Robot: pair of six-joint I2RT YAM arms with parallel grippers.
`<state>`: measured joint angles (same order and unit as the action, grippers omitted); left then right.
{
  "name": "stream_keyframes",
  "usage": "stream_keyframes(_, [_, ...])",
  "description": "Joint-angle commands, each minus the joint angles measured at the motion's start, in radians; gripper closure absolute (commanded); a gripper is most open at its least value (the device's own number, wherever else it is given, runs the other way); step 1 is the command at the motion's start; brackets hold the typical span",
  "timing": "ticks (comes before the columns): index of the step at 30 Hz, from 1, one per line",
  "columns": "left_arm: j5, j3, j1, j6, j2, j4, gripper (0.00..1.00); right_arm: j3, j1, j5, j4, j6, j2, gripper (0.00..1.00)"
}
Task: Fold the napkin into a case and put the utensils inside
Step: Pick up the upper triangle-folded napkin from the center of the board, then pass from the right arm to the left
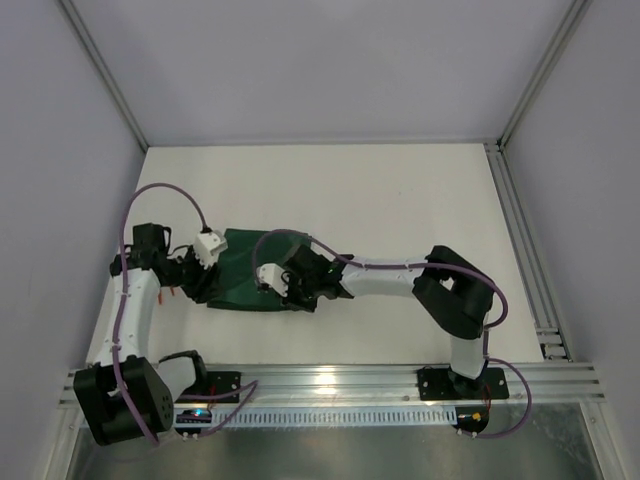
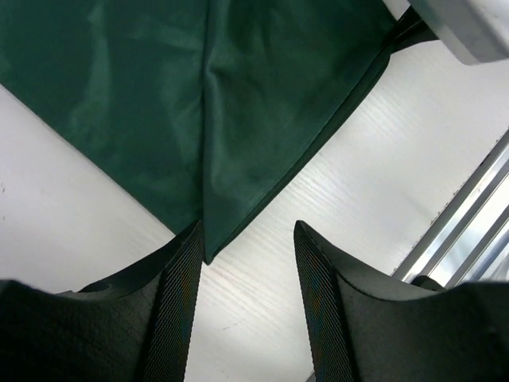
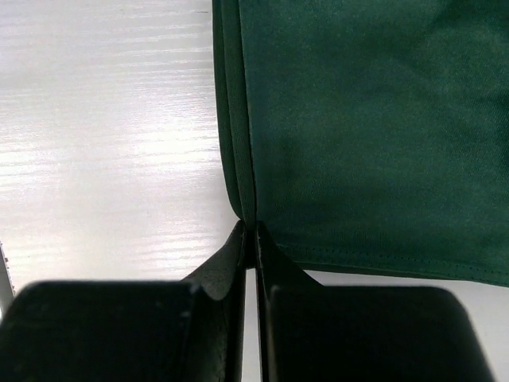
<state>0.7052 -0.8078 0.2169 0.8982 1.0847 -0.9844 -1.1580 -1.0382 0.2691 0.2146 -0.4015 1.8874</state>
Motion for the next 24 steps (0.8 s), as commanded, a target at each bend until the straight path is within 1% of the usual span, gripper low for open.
stream_keyframes(1, [0.143,-0.037,-0.001,-0.016,-0.014,0.056,0.48,-0.042,0.036,0.119,0.016,0.032,-0.020,0.96])
stream_keyframes(3, [0.193,-0.048,-0.001,-0.039,-0.029,0.069,0.48,-0.039,0.053,0.146,0.009,0.044,-0.027,0.96])
stream_keyframes(6, [0.230,-0.048,-0.002,-0.033,-0.043,0.079,0.43,-0.037,0.066,0.179,0.000,0.053,-0.039,0.96])
stream_keyframes(7, [0.226,-0.041,-0.007,-0.039,-0.048,0.114,0.41,-0.039,0.076,0.197,-0.006,0.058,-0.043,0.96])
stream_keyframes(9, [0.200,0.002,-0.049,-0.047,-0.077,0.170,0.40,-0.043,0.089,0.234,-0.015,0.081,-0.047,0.96])
stream_keyframes(10, [0.138,0.022,-0.075,-0.080,-0.088,0.256,0.38,-0.045,0.101,0.261,-0.021,0.084,-0.047,0.96])
stream_keyframes(11, [0.082,0.068,-0.149,-0.111,-0.097,0.315,0.38,-0.046,0.107,0.271,-0.023,0.089,-0.044,0.96])
stream_keyframes(13, [0.001,0.107,-0.252,-0.143,-0.112,0.407,0.33,-0.052,0.118,0.291,-0.021,0.098,-0.037,0.96])
stream_keyframes(14, [-0.012,0.111,-0.316,-0.142,-0.102,0.430,0.32,-0.052,0.125,0.297,-0.021,0.101,-0.036,0.96])
stream_keyframes(16, [-0.054,0.111,-0.368,-0.133,-0.065,0.432,0.29,-0.052,0.135,0.309,-0.027,0.116,-0.031,0.96])
stream_keyframes(17, [-0.100,0.134,-0.420,-0.108,-0.057,0.444,0.28,-0.048,0.141,0.321,-0.032,0.121,-0.031,0.96])
stream_keyframes(19, [-0.125,0.171,-0.474,-0.070,-0.057,0.463,0.26,-0.043,0.145,0.329,-0.046,0.136,-0.033,0.96])
stream_keyframes(22, [-0.112,0.226,-0.487,-0.001,-0.055,0.478,0.23,-0.039,0.153,0.346,-0.060,0.148,-0.031,0.96])
stream_keyframes(24, [-0.122,0.248,-0.498,0.028,-0.049,0.507,0.19,-0.035,0.159,0.361,-0.069,0.156,-0.028,0.96])
